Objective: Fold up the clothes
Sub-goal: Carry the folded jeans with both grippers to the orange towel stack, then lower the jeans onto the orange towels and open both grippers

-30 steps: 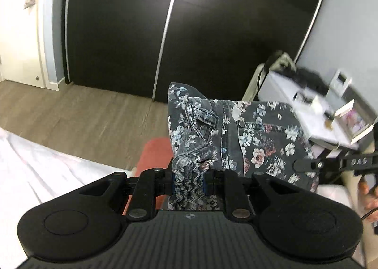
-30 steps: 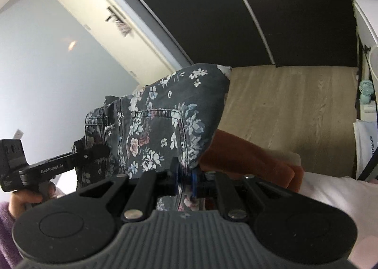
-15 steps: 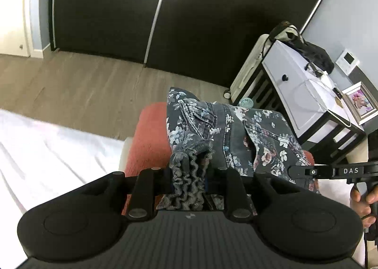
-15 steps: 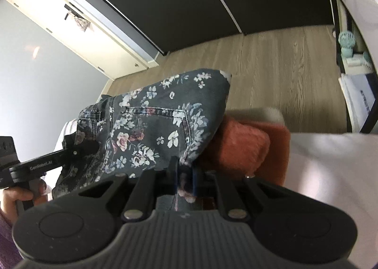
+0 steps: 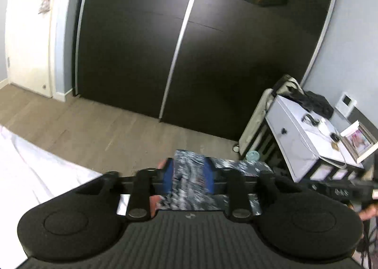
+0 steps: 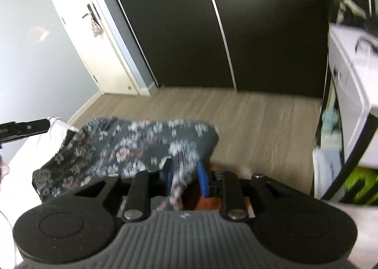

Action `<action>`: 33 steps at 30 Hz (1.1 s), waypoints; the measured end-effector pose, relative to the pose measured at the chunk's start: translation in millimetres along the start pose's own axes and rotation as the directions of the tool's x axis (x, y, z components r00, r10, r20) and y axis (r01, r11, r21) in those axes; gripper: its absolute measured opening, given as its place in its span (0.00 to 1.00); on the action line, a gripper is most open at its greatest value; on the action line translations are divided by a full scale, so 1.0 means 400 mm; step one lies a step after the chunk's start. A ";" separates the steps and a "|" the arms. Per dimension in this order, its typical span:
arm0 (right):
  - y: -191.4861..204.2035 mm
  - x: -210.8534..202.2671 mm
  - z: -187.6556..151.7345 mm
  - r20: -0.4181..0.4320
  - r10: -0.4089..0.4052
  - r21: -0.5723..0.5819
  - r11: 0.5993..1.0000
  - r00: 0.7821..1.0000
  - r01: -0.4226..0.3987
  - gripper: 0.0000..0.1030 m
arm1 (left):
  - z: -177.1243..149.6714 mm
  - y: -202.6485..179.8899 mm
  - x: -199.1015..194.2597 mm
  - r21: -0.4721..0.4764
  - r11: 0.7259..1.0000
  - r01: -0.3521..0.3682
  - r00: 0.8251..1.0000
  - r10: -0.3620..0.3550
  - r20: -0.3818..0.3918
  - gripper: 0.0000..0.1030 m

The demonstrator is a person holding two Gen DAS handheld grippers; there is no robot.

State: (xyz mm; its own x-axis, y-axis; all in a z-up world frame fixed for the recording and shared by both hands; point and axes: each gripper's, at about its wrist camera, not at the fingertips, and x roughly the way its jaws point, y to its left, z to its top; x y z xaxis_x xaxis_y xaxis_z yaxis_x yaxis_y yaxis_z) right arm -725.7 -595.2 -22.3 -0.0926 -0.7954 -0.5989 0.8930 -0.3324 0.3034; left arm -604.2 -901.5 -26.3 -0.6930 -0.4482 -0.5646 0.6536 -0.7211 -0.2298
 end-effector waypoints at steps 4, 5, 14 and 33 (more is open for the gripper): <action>0.049 0.015 -0.029 0.021 0.013 -0.047 0.999 1.000 -0.012 0.16 | -0.059 -0.052 0.023 0.075 0.997 -0.018 1.000 0.019 -0.019 0.16; 0.064 0.015 -0.042 0.030 0.012 -0.059 0.998 0.999 -0.010 0.16 | -0.075 -0.059 0.033 0.085 0.996 -0.028 0.999 0.031 -0.030 0.14; 0.115 0.047 -0.225 0.064 -0.027 -0.128 0.991 0.998 0.035 0.16 | -0.191 -0.007 0.098 0.025 0.996 -0.083 0.992 0.085 -0.095 0.10; 0.154 -0.092 -0.293 0.166 0.007 -0.281 0.959 0.986 0.040 0.40 | -0.223 -0.095 -0.039 0.106 0.990 -0.089 0.994 0.082 0.071 0.19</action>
State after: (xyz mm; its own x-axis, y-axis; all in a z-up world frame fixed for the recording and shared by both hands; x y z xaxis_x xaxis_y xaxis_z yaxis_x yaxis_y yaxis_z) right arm -615.7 -527.0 -68.2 -0.1579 -0.8710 -0.4652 0.9763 -0.2083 0.0586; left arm -591.2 -820.0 -79.6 -0.6572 -0.5417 -0.5241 0.6766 -0.7304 -0.0936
